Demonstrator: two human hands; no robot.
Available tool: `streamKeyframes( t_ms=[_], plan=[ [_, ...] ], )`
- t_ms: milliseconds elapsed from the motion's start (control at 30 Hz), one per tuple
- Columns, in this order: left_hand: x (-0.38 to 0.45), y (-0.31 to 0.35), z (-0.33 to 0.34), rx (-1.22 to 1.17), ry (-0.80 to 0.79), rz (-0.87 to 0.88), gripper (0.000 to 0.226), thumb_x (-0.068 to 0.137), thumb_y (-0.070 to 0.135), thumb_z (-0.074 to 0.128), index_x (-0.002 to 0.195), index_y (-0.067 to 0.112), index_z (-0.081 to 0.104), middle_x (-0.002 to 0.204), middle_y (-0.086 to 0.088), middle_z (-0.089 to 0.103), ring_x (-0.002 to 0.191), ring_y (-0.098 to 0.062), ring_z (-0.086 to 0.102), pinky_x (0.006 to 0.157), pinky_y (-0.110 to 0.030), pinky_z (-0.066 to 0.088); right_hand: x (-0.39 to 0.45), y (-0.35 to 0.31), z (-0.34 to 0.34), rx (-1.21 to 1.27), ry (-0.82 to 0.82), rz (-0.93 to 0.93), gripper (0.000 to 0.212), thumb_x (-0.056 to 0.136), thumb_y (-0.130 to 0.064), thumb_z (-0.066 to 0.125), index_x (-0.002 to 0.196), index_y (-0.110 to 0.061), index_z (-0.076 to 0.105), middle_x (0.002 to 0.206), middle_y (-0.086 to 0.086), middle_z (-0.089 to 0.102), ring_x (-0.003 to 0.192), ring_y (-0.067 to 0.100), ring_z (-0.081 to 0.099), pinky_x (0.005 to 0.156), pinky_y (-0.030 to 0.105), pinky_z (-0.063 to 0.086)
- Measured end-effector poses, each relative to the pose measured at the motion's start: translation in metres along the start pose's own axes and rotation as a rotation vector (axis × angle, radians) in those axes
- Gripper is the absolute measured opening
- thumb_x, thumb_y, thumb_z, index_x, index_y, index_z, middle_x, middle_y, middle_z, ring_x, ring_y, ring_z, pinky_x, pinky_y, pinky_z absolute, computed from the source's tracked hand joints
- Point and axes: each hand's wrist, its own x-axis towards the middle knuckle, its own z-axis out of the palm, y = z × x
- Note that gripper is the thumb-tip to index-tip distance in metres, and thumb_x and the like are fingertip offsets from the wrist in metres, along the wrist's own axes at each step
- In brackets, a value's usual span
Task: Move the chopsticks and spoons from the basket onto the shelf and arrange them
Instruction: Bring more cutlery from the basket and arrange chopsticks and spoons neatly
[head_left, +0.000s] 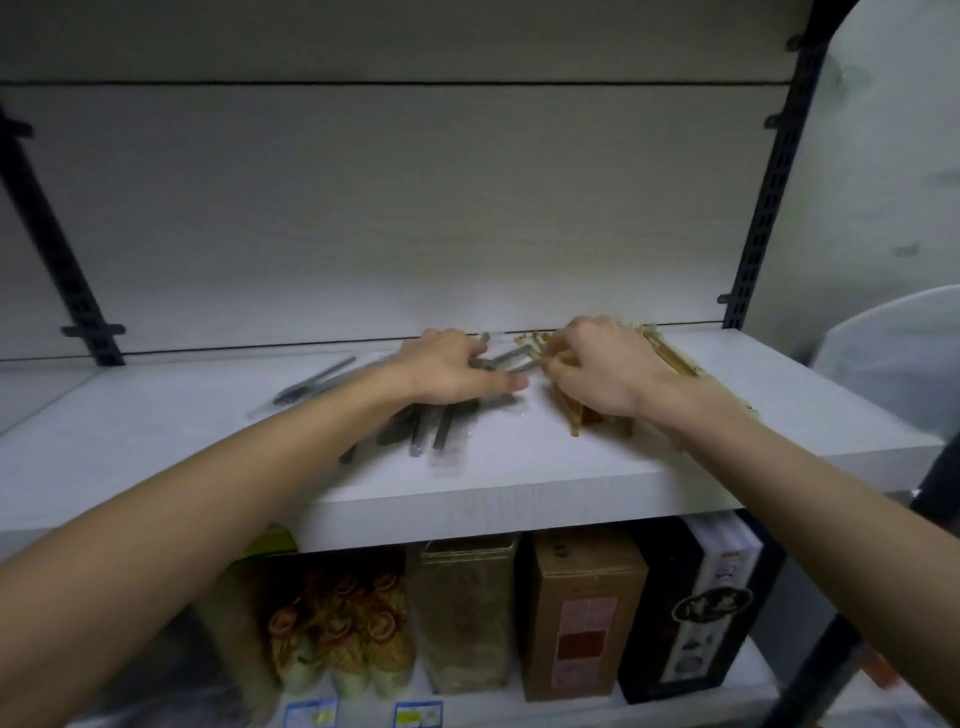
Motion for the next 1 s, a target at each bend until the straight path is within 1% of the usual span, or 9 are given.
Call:
streamKeyframes(
  t_ms=[33, 100, 133, 200, 300, 467, 633, 800, 1000],
  plan=[
    [-0.002, -0.006, -0.001, -0.025, -0.017, 0.001, 0.087, 0.060, 0.103, 0.034, 0.095, 0.029, 0.062, 0.099, 0.004, 0.060, 0.103, -0.028, 0.057, 0.087, -0.042, 0.049, 0.001, -0.005, 0.003, 0.008, -0.040, -0.015, 0.038, 0.094, -0.048, 0.050, 0.117, -0.024, 0.068, 0.119, 0.009, 0.068, 0.111, 0.033, 0.061, 0.081, 0.036, 0.045],
    [-0.011, -0.019, -0.001, 0.013, -0.036, -0.003, 0.095, 0.061, 0.103, 0.033, 0.128, 0.039, 0.056, 0.131, 0.001, 0.053, 0.130, -0.032, 0.045, 0.108, -0.050, 0.038, 0.004, -0.013, 0.009, 0.034, -0.153, -0.033, 0.051, 0.093, -0.058, 0.048, 0.130, -0.025, 0.060, 0.127, 0.008, 0.065, 0.117, 0.032, 0.060, 0.089, 0.037, 0.047],
    [-0.017, -0.024, 0.001, 0.044, -0.061, -0.011, 0.100, 0.066, 0.100, 0.035, 0.146, 0.040, 0.042, 0.152, 0.000, 0.039, 0.142, -0.032, 0.032, 0.115, -0.054, 0.028, 0.006, -0.017, 0.012, 0.037, -0.218, -0.032, 0.055, 0.093, -0.059, 0.048, 0.136, -0.025, 0.055, 0.132, 0.008, 0.063, 0.121, 0.031, 0.058, 0.094, 0.038, 0.046],
    [-0.028, -0.035, 0.008, 0.049, -0.128, -0.035, 0.105, 0.072, 0.097, 0.034, 0.159, 0.041, 0.019, 0.169, 0.004, 0.009, 0.153, -0.029, 0.013, 0.122, -0.056, 0.015, 0.009, -0.022, 0.018, 0.017, -0.304, -0.041, 0.052, 0.096, -0.052, 0.047, 0.139, -0.023, 0.051, 0.135, 0.009, 0.059, 0.122, 0.031, 0.055, 0.095, 0.036, 0.043],
    [-0.035, -0.050, 0.017, 0.009, -0.127, -0.070, 0.109, 0.068, 0.099, 0.025, 0.159, 0.042, 0.012, 0.170, 0.007, -0.001, 0.156, -0.028, 0.008, 0.123, -0.055, 0.012, 0.012, -0.024, 0.028, 0.007, -0.281, -0.041, 0.038, 0.100, -0.040, 0.041, 0.130, -0.019, 0.053, 0.131, 0.013, 0.058, 0.119, 0.033, 0.054, 0.097, 0.040, 0.045],
    [-0.043, -0.071, 0.020, 0.051, -0.027, -0.112, 0.090, 0.085, 0.087, 0.028, 0.160, 0.037, 0.018, 0.167, 0.002, 0.018, 0.152, -0.028, 0.018, 0.121, -0.057, 0.015, 0.017, -0.025, 0.030, 0.019, -0.333, -0.002, 0.036, 0.102, -0.031, 0.037, 0.133, -0.021, 0.052, 0.141, 0.011, 0.054, 0.128, 0.033, 0.050, 0.106, 0.048, 0.041],
    [-0.069, -0.080, 0.009, -0.007, 0.207, -0.138, 0.096, 0.083, 0.089, 0.022, 0.161, 0.032, 0.017, 0.169, 0.001, 0.013, 0.155, -0.022, 0.011, 0.124, -0.055, 0.004, 0.019, -0.049, 0.028, 0.072, -0.138, -0.012, 0.045, 0.105, -0.037, 0.035, 0.144, -0.021, 0.049, 0.153, 0.005, 0.045, 0.145, 0.027, 0.031, 0.115, 0.056, 0.022],
    [-0.135, -0.093, 0.000, 0.030, 0.539, -0.210, 0.073, 0.099, 0.071, 0.025, 0.155, 0.026, 0.034, 0.165, -0.002, 0.026, 0.152, -0.020, 0.021, 0.125, -0.051, 0.008, 0.012, -0.104, 0.031, 0.162, 0.003, -0.144, 0.055, 0.104, -0.046, 0.034, 0.149, -0.016, 0.041, 0.157, 0.008, 0.037, 0.151, 0.029, 0.018, 0.120, 0.052, 0.019],
    [-0.231, -0.120, 0.022, 0.137, 0.627, -0.298, 0.061, 0.103, 0.059, 0.033, 0.150, 0.021, 0.041, 0.161, -0.003, 0.033, 0.147, -0.023, 0.031, 0.122, -0.051, 0.018, -0.018, -0.178, 0.043, 0.334, 0.095, -0.307, 0.072, 0.095, -0.059, 0.027, 0.149, -0.012, 0.043, 0.152, 0.013, 0.044, 0.147, 0.032, 0.028, 0.118, 0.049, 0.028]
  ],
)
